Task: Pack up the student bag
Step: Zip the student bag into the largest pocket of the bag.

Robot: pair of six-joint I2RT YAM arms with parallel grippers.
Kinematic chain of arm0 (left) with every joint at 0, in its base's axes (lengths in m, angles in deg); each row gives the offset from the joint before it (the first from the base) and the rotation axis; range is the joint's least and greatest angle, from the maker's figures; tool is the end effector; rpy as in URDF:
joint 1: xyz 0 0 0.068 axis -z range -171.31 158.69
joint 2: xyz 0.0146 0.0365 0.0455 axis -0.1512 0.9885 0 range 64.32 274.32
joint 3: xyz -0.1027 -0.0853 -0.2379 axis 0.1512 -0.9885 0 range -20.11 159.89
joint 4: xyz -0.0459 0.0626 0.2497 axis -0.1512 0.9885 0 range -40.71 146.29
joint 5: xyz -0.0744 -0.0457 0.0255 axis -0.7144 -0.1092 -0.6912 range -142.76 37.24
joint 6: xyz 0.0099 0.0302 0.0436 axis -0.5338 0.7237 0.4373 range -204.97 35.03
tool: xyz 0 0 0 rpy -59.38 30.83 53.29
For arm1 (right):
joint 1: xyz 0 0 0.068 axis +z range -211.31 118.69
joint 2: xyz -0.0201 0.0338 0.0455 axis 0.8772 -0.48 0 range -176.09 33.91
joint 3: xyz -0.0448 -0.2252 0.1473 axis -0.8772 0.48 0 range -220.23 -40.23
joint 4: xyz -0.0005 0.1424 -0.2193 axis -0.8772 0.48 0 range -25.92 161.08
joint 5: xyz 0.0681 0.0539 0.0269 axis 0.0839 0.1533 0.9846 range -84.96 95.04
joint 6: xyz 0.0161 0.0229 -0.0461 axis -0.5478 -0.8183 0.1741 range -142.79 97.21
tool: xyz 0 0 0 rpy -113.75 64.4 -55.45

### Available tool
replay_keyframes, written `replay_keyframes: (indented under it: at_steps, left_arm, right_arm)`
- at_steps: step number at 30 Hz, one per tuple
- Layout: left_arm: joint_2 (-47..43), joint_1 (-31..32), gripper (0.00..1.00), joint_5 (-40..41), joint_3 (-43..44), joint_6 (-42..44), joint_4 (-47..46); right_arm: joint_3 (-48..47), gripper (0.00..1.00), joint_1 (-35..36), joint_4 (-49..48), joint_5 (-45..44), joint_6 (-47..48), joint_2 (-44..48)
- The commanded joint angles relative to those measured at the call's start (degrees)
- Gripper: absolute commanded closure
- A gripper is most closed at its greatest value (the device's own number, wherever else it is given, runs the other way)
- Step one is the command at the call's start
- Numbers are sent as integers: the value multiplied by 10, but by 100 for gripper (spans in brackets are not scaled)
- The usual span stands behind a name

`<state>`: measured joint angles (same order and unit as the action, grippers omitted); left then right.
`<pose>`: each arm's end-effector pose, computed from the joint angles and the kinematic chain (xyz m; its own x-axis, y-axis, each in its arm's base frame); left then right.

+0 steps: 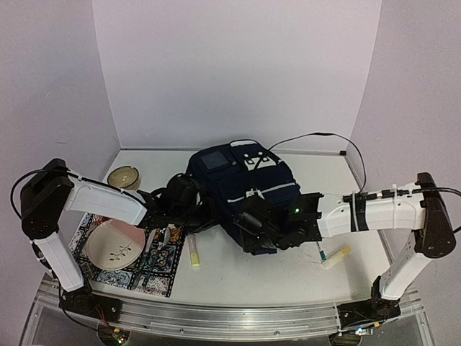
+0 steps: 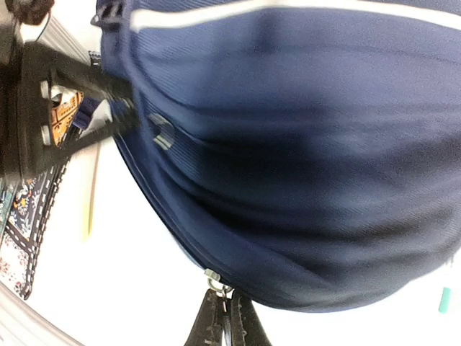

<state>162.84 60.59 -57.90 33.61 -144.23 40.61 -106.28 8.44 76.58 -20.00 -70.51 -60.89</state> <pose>0.2219 -0.2882 0.1799 -0.8978 -0.2424 -0.3676 0.1108 0.6837 -0.7214 0.1407 0.3378 0.2412 -0.7010 0.0367 -0.7122 -0.3288 0.8695 0.3685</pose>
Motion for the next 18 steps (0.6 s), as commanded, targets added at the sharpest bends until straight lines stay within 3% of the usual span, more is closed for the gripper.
replay_keyframes:
  at_steps: [1, 9, 18]
  left_arm:
    - [-32, -40, 100, 109, 71, 116, 103]
    - [-26, -84, 100, 172, 163, 227, 222]
    - [1, -120, 100, 200, 210, 301, 274]
  right_arm:
    - [12, 100, -3, 92, -14, 16, 43]
    - [1, 100, -4, 116, -12, 33, 47]
    - [-10, 100, -6, 119, -10, 42, 43]
